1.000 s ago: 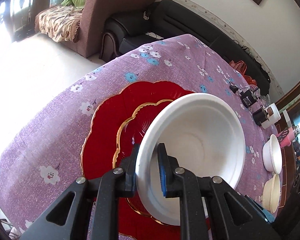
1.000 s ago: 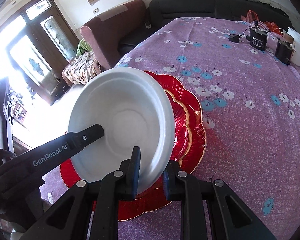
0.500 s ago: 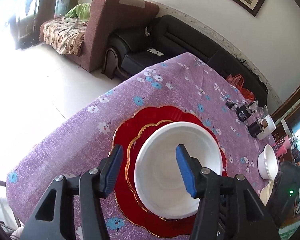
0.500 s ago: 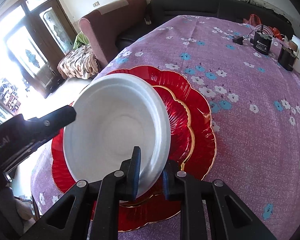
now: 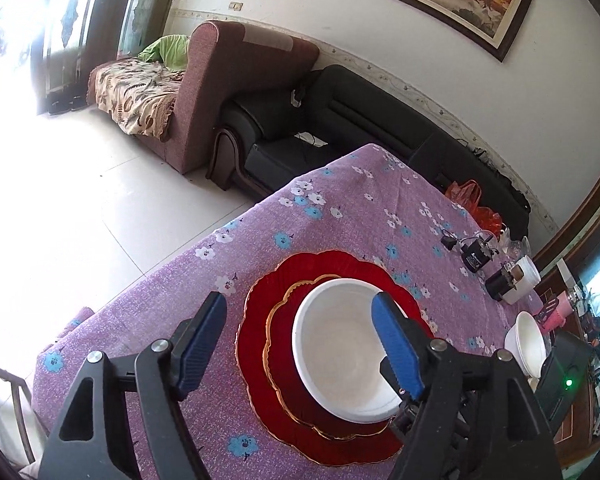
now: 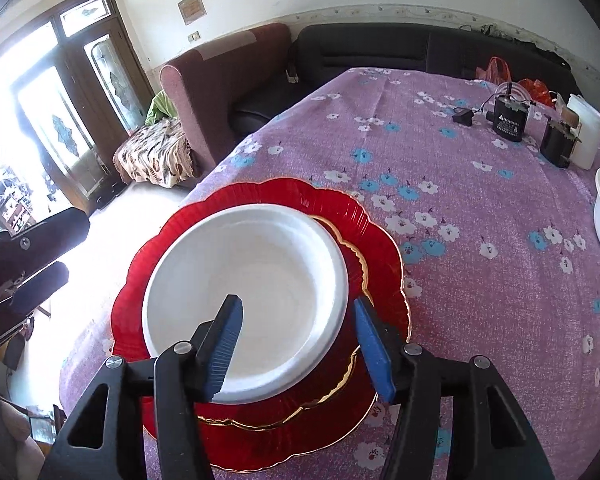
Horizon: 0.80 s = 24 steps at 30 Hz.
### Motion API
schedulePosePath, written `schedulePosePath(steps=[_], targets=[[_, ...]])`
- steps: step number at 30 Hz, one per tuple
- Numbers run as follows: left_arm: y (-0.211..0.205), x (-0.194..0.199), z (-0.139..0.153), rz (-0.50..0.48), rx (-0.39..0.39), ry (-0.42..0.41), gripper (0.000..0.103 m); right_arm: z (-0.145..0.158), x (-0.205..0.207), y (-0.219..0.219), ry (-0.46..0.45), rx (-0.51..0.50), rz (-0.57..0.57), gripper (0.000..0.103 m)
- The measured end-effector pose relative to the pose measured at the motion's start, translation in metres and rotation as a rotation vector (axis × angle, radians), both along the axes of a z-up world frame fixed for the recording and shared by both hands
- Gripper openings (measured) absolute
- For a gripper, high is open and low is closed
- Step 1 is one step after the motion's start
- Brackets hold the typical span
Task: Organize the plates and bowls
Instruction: 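Lower the white bowl onto the stacked red plates and open the left tool, then withdraw the left tool from the bowl on the plates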
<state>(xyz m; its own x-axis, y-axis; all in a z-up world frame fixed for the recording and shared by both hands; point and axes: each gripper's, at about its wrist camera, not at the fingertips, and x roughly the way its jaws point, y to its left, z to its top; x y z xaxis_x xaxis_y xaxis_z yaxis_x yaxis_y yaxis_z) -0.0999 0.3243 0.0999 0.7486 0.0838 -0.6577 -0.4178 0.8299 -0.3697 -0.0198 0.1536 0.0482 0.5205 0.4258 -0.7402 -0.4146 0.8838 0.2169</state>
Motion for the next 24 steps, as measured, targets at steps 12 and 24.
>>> schedulePosePath(steps=[12,24], targets=[[-0.059,-0.022,0.039,0.063,0.366,-0.098,0.098,0.027,-0.023,-0.046,-0.096,0.018,-0.055,0.063],[-0.133,-0.014,0.041,-0.09,0.483,-0.06,0.103,0.038,-0.04,-0.118,-0.195,0.007,-0.151,0.069]])
